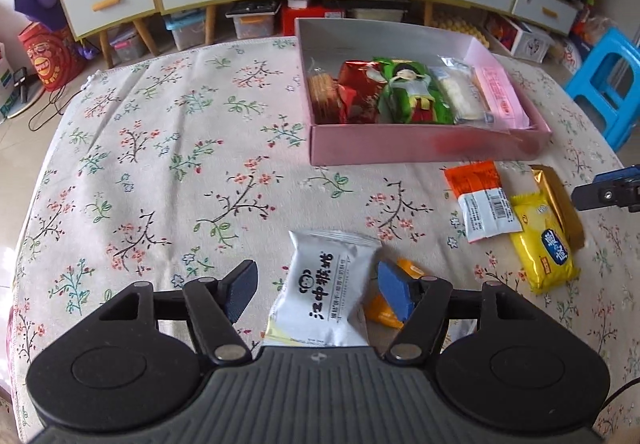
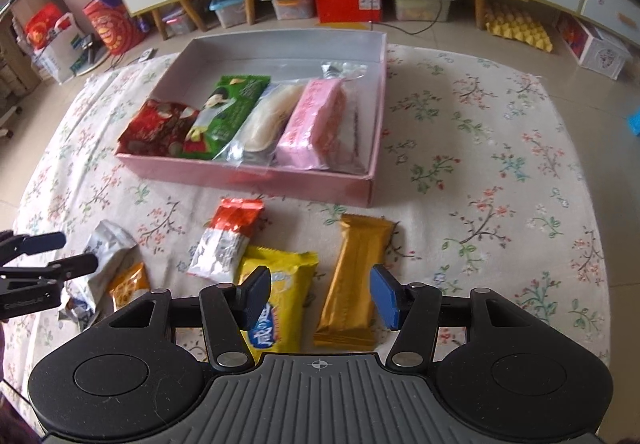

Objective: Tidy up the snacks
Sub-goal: 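Reach the left gripper to the white printed snack bag and grasp it, then lift the white bag with the left gripper while the right grasps the yellow biscuit pack, then carry the white bag and yellow pack over the pink box with both grippers, then open both grippers to drop the two bags into the pink box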

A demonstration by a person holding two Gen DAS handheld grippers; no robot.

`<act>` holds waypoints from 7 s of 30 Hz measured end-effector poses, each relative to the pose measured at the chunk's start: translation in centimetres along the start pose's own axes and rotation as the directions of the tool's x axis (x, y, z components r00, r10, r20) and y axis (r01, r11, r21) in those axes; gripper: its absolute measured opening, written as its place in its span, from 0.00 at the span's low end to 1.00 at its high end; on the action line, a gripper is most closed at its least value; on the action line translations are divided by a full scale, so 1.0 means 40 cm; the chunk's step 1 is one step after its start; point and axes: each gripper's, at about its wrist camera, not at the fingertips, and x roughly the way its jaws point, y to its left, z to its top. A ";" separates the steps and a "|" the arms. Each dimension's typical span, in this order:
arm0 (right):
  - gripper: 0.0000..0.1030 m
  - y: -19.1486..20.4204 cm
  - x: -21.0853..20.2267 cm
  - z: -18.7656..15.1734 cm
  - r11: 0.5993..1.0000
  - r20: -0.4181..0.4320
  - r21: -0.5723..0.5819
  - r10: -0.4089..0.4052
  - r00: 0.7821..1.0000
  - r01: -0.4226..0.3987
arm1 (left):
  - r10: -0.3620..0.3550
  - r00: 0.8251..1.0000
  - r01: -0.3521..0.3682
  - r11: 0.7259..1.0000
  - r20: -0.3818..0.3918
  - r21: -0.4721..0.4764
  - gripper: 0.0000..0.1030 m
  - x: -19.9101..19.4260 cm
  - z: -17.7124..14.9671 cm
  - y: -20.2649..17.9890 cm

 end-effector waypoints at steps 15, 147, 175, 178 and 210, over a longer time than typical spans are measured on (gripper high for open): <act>0.53 0.044 0.025 -0.026 0.998 -0.050 -0.048 0.037 0.998 -0.040 | -0.005 0.999 0.006 1.000 -0.037 0.026 0.63 0.015 -0.004 -0.011; 0.50 0.062 0.080 0.175 0.999 0.153 -0.021 0.032 0.988 -0.029 | 0.067 0.989 -0.070 0.997 0.132 0.013 0.45 0.098 0.206 -0.123; 0.50 0.005 0.220 0.306 0.958 0.285 0.195 0.149 0.947 -0.209 | 0.034 0.984 -0.015 0.994 0.172 -0.110 0.51 0.173 0.285 -0.030; 0.50 -0.004 0.197 0.300 0.962 0.289 0.184 0.144 0.946 -0.203 | 0.020 0.984 0.000 0.993 0.179 -0.114 0.60 0.150 0.278 -0.030; 0.70 0.126 -0.181 -0.012 0.999 0.129 0.035 0.036 0.991 -0.040 | 0.101 0.993 -0.094 0.988 0.059 -0.119 0.73 -0.129 0.014 -0.001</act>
